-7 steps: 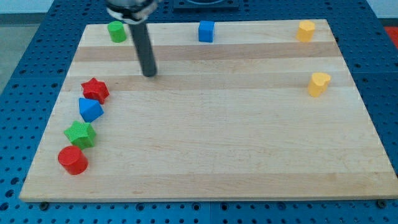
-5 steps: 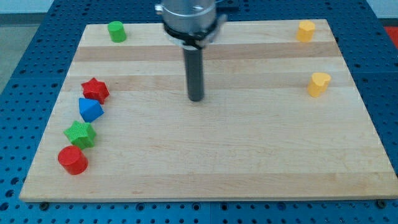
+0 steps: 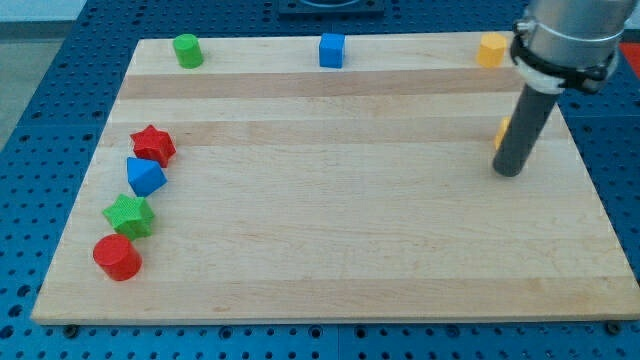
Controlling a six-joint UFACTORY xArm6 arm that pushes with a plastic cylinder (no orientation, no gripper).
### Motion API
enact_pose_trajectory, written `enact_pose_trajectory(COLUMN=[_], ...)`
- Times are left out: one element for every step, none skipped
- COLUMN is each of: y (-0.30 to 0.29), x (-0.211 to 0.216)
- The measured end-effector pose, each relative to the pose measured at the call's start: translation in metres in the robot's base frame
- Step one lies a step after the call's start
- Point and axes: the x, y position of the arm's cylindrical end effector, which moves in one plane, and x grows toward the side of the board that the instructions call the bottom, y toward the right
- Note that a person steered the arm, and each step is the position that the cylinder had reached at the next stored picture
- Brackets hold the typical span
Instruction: Move the heart to the top right of the red star
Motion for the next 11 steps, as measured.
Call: enact_pose_trajectory(y=[0.025, 0.028, 0.021, 0.007, -0.010, -0.025, -0.034, -0.044, -0.066, -0.094, -0.124], x=[-0.011, -0.025, -0.038, -0.051, -0.063, -0.075, -0.089, -0.096, -0.096, -0.096, -0.098])
